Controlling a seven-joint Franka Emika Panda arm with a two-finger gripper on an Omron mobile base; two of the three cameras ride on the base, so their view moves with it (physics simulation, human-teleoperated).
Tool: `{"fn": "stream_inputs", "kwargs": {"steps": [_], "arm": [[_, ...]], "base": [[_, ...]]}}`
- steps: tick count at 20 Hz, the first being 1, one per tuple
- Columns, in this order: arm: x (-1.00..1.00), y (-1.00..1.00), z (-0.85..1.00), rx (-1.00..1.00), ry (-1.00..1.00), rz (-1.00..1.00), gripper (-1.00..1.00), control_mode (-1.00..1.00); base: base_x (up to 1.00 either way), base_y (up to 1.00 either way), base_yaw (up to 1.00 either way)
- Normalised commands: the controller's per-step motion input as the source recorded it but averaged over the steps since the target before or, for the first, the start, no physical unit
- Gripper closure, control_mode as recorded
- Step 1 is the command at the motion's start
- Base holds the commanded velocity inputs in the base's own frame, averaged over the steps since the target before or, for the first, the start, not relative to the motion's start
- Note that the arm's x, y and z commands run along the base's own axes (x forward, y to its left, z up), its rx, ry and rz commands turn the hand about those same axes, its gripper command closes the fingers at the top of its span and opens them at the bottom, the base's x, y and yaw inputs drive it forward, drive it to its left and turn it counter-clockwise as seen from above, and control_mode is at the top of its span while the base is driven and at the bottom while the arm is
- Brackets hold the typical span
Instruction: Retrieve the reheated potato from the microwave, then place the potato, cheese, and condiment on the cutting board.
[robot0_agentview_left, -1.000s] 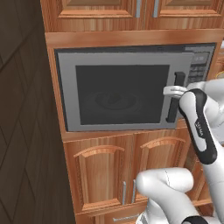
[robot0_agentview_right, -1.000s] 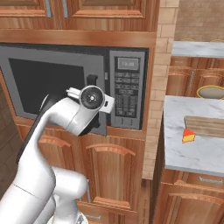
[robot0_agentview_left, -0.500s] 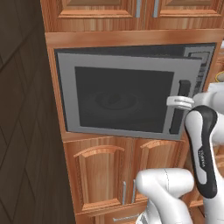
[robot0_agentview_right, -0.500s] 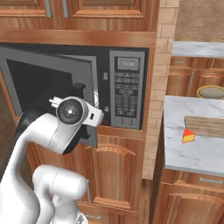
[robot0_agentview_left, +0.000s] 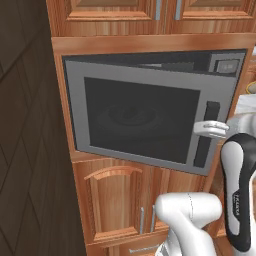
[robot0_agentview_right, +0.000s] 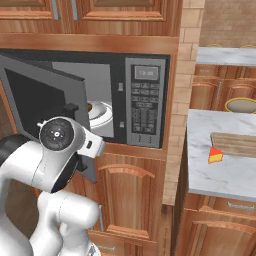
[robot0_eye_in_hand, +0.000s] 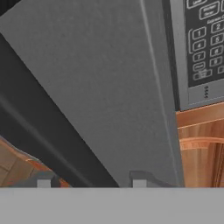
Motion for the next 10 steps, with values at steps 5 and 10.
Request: {"fn": "stream_inputs", "kwargs": {"steps": [5,10], "arm": [[-0.64,0.11,0.04,0.02,0.06,-0.01,1.0,-1.0],[-0.49,0.25,0.0,0.01,0.01,-0.05,-1.0,-1.0]], "base": [[0.0,0.0,0.0],[0.0,0.0,0.0]]}}
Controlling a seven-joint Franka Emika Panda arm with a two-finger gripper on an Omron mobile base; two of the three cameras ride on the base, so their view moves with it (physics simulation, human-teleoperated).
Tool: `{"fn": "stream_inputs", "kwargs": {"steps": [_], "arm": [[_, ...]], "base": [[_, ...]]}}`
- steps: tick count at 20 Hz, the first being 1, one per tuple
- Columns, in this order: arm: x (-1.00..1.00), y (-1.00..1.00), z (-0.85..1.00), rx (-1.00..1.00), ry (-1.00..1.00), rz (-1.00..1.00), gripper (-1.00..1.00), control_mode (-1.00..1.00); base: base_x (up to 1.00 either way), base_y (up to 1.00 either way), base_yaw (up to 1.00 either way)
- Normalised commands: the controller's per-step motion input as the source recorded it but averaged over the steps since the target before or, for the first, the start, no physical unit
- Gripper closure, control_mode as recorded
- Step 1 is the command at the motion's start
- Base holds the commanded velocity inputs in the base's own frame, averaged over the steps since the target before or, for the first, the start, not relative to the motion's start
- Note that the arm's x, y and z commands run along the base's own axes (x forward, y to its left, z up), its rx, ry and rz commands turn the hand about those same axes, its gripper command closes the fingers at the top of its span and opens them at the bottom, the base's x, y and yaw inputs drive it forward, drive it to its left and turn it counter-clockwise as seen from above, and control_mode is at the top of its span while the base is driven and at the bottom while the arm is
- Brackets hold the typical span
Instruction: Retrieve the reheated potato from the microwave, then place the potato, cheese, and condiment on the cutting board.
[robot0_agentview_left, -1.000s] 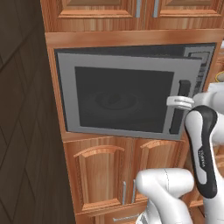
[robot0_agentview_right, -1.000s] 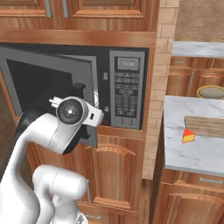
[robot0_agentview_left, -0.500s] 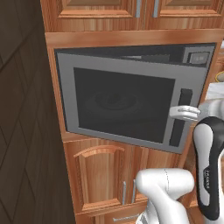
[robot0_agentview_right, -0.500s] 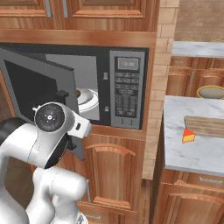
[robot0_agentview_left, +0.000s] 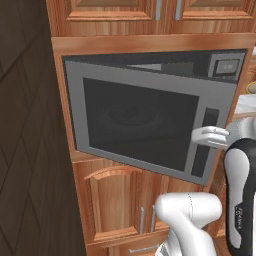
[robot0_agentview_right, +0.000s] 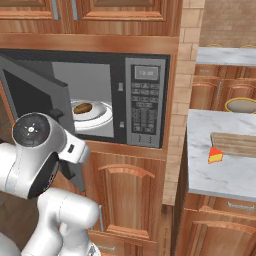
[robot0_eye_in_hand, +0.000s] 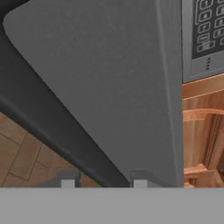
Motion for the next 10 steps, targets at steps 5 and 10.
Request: {"fn": "stream_inputs", "kwargs": {"steps": [5,10], "arm": [[-0.4,0.03,-0.01,0.01,-0.08,-0.08,-1.0,-1.0],[-0.61,-0.27,0.01,0.18,-0.14,-0.04,-1.0,-1.0]], "base": [[0.0,0.0,0.0],[0.0,0.0,0.0]]}}
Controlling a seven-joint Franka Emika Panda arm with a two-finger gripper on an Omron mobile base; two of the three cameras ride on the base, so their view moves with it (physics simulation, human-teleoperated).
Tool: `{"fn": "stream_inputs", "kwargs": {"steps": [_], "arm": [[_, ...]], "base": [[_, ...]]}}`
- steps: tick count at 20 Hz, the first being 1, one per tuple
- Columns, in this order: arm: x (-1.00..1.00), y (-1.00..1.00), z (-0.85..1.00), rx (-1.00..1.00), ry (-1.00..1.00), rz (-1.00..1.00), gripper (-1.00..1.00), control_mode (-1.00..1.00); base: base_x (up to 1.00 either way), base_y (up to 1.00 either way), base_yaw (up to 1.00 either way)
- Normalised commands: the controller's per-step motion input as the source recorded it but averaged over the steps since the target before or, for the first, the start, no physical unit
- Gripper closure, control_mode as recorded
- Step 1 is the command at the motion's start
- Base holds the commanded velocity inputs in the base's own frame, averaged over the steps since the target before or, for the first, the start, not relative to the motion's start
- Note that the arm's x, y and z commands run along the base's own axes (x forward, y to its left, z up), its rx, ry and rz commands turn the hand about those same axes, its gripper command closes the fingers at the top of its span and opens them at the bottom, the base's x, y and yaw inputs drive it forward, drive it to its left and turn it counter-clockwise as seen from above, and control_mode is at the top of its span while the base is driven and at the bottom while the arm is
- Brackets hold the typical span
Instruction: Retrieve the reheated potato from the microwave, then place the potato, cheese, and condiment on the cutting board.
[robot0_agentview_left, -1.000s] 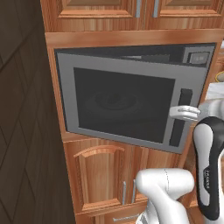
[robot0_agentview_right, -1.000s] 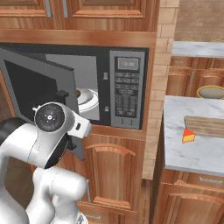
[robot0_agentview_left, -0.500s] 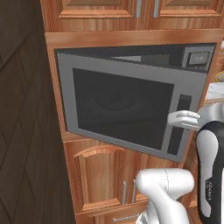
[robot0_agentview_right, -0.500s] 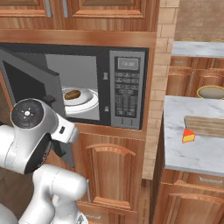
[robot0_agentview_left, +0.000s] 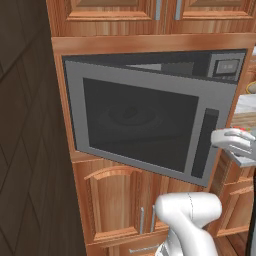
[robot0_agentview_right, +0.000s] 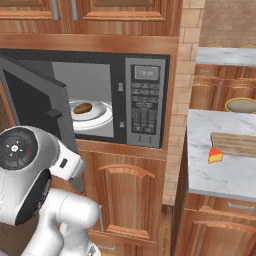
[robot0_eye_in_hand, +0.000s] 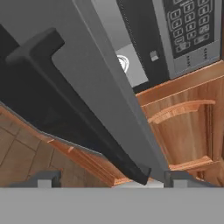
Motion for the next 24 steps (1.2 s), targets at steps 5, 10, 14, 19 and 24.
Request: {"fn": "stream_inputs", "kwargs": {"steps": [5,10,14,19,24], "arm": [[-0.37,-0.46,0.08,0.37,-0.02,0.0,-1.0,-1.0],[-0.03,-0.46,-0.02,0.43,0.0,0.0,-1.0,-1.0],[0.2,-0.21,-0.11,0.52,-0.05,0.0,-1.0,-1.0],[0.33,-0.12,-0.04,0.47,-0.04,0.0,-1.0,-1.0],[0.48,-0.04,0.0,0.29,0.0,0.01,-1.0,-1.0]], "base": [[0.0,0.0,0.0],[0.0,0.0,0.0],[0.0,0.0,0.0],[0.0,0.0,0.0],[0.0,0.0,0.0]]}}
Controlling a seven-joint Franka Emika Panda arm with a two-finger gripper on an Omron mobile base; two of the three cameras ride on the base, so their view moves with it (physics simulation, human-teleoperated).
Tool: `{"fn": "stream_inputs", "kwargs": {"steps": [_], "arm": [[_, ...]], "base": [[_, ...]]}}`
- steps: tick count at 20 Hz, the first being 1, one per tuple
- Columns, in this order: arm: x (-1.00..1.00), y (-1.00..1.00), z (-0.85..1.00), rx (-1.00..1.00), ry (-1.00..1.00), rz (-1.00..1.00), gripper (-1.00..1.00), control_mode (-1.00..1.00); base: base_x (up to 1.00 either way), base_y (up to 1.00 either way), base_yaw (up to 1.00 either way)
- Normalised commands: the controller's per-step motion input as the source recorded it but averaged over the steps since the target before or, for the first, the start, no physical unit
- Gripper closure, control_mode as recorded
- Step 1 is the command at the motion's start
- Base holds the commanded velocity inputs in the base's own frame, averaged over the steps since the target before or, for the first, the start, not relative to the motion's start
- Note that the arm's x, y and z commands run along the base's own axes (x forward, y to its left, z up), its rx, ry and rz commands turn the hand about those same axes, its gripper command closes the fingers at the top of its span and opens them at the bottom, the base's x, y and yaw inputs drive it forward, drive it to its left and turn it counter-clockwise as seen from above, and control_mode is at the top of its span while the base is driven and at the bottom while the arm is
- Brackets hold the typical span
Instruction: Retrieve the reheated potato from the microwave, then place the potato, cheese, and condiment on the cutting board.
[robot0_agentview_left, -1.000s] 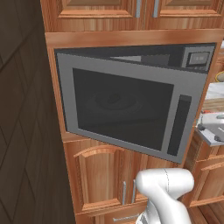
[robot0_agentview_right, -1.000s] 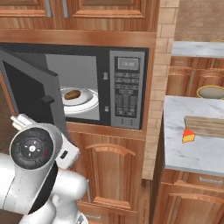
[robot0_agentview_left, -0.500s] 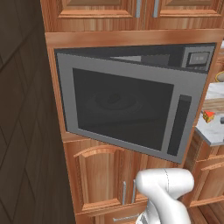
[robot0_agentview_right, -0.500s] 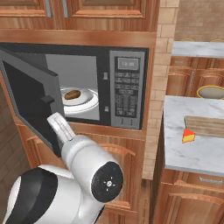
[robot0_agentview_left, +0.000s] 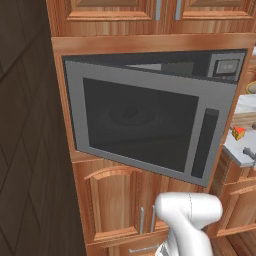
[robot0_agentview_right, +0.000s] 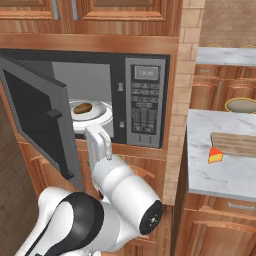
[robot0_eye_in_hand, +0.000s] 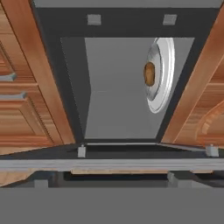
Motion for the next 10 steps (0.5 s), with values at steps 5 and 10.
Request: {"fn": "stream_inputs", "kwargs": {"steps": [5,10], "arm": [[0.48,0.0,-0.01,0.04,0.0,0.01,-1.0,-1.0],[0.27,0.02,-0.07,0.0,0.0,0.11,-1.0,-1.0]], "base": [[0.0,0.0,0.0],[0.0,0.0,0.0]]}}
